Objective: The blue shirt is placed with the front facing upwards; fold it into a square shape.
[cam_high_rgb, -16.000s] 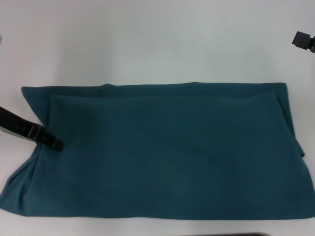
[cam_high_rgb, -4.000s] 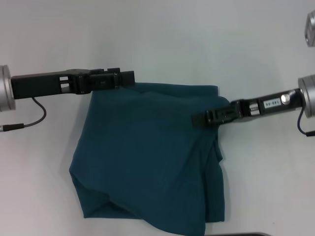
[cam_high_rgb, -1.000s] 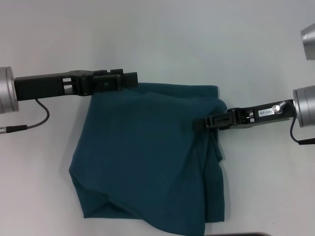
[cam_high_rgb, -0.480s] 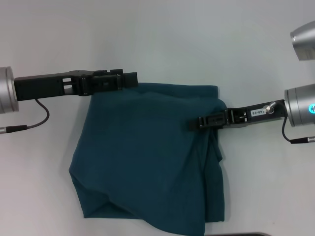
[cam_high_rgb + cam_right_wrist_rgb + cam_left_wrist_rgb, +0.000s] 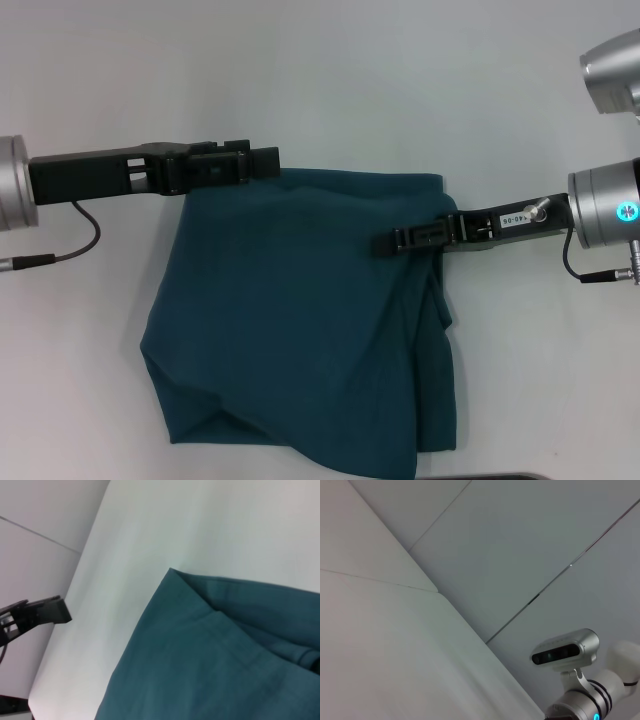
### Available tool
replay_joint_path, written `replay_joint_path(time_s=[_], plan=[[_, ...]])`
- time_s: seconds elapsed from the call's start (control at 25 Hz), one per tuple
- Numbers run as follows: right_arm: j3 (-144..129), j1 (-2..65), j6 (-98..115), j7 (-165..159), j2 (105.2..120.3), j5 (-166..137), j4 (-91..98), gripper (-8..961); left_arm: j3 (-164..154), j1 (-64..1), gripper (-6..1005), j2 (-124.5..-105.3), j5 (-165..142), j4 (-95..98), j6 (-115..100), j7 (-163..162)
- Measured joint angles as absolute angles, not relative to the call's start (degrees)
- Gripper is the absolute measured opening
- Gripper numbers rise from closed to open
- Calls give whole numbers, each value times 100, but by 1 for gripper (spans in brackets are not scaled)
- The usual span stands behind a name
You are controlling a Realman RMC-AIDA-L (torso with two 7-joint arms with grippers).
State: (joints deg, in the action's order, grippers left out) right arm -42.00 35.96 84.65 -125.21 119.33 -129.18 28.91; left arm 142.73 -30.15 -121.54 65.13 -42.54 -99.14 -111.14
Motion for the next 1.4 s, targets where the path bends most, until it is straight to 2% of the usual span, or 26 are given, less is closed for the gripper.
replay_joint_path(time_s=[0.6, 1.0, 1.24, 1.4], plan=[[-4227, 3816, 8445, -12490, 11960, -12911, 2699, 770, 14273, -3019, 918, -12135, 6518, -4203, -9914, -11100], [-4359, 4035, 8082, -12488, 11964, -12906, 2361, 729, 14273, -3024, 918, -12136, 6516, -4191, -9913, -11092], [-4364, 4082, 8135, -12473, 11970, -12843, 2348, 514, 14286, -3015, 918, -12137, 6528, -4191, -9914, -11091], [-4358, 4057, 8212, -12424, 11969, -12749, 2347, 324, 14298, -3003, 917, -12133, 6533, -4192, -9914, -11091]])
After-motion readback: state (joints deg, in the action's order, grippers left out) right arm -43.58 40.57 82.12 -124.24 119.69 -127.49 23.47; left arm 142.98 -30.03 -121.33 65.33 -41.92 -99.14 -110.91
